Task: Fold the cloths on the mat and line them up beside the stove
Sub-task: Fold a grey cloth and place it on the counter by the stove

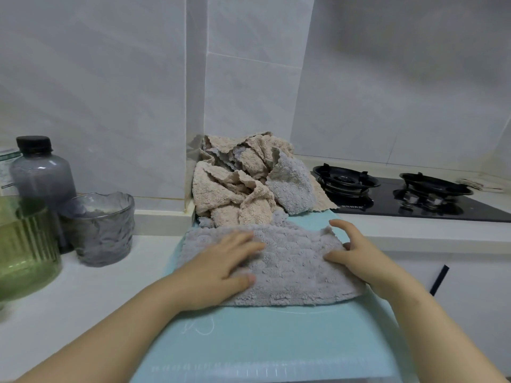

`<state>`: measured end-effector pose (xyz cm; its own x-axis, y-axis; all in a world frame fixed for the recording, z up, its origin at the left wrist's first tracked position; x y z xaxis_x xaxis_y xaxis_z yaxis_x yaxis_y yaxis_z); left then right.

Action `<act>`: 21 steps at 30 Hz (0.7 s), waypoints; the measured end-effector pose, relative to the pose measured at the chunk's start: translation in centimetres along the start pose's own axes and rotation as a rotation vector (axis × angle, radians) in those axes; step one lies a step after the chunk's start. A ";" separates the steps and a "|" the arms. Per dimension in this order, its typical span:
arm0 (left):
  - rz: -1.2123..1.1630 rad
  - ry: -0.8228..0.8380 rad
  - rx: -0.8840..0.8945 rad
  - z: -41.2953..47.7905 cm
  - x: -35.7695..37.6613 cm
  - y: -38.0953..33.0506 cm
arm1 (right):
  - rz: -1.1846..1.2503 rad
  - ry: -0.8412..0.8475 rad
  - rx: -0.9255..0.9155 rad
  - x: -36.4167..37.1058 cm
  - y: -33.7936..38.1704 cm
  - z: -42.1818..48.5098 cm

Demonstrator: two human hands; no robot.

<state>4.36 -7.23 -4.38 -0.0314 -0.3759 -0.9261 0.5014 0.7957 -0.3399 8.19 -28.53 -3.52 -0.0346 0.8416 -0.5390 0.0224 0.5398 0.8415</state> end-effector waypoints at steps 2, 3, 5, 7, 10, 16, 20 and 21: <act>0.215 0.174 -0.039 -0.3 2.3 0.2 | 0.078 0.015 0.010 0.0 0.0 -0.1; 0.268 0.210 -0.052 -0.3 2.8 0.3 | 0.117 0.016 0.017 0.0 0.0 -0.2; 0.310 0.236 -0.079 -0.2 3.0 0.5 | 0.195 0.003 0.029 0.0 0.2 -0.4; 0.329 0.242 -0.096 -0.2 3.1 0.6 | 0.276 -0.003 0.019 0.0 1.0 -0.6; 0.274 0.137 -0.097 -0.4 2.2 0.3 | 0.375 -0.009 -0.039 0.0 3.3 -1.1; -0.507 -0.650 -0.375 -4.3 -5.8 5.4 | 0.561 0.004 -0.140 2.3 9.3 -2.0; -1.191 -0.565 -0.440 -4.8 -3.7 7.7 | 0.510 0.127 -0.186 7.2 12.9 -2.5; -1.206 -0.560 -0.457 -5.0 -3.6 7.9 | 0.477 0.156 -0.190 8.5 13.5 -2.7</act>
<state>4.09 2.80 -4.52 0.1629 -0.9794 0.1190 0.0886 -0.1056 -0.9905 5.55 -14.16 3.34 -0.2130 0.9724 -0.0955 -0.1091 0.0734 0.9913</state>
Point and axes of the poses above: each hand's wrist, its own z-axis towards the middle knuckle, its own x-axis out of the palm, y = z × x, the point moved 10 cm from there along z, towards the middle knuckle, and after that the axes turned 1 degree about -x, right-handed, at the moved point
